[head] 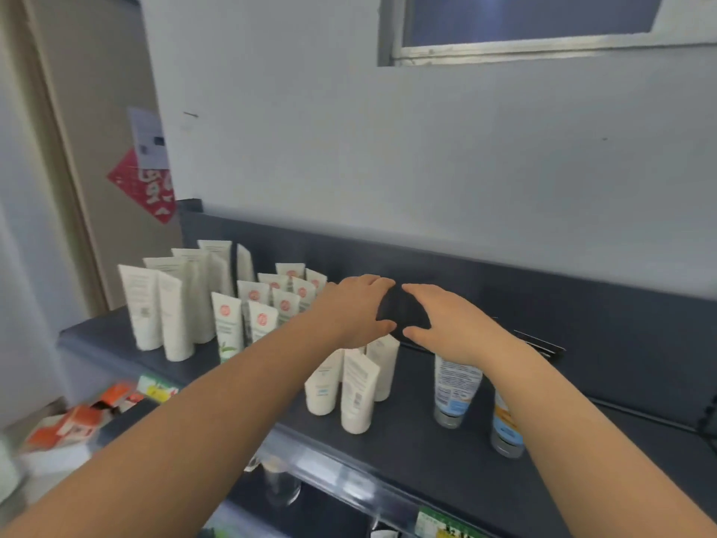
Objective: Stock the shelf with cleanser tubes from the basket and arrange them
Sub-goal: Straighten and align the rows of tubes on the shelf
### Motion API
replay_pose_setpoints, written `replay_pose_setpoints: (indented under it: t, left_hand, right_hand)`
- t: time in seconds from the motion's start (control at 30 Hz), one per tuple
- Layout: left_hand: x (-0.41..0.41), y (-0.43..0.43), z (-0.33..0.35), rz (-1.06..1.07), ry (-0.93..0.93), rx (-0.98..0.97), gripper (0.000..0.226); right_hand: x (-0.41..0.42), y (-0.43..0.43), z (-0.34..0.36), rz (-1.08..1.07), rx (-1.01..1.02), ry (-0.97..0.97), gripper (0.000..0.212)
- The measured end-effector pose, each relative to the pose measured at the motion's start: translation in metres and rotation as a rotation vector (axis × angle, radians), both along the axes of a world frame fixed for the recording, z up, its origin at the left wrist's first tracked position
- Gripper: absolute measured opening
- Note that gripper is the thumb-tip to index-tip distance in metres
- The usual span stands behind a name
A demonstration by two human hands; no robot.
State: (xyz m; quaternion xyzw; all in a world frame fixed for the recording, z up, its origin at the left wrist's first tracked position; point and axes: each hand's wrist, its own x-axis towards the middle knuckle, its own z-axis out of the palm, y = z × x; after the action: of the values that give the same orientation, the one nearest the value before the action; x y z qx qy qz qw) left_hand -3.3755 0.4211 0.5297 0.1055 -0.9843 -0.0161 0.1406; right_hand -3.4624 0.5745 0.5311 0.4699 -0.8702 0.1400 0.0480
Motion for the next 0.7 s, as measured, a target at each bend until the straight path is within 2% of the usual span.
replay_pose_setpoints:
  t: [0.27, 0.43, 0.7]
  left_hand:
    - [0.06, -0.042, -0.002, 0.135, 0.043, 0.013, 0.067]
    - [0.088, -0.082, 0.001, 0.139, 0.07, -0.055, 0.063]
    - [0.133, -0.167, -0.005, 0.123, -0.003, -0.117, 0.068]
  right_hand:
    - [0.036, -0.05, -0.005, 0.046, 0.045, -0.021, 0.071]
    - [0.057, -0.083, -0.001, -0.023, 0.046, 0.022, 0.072]
    - [0.101, -0.149, -0.004, -0.139, 0.129, 0.034, 0.077]
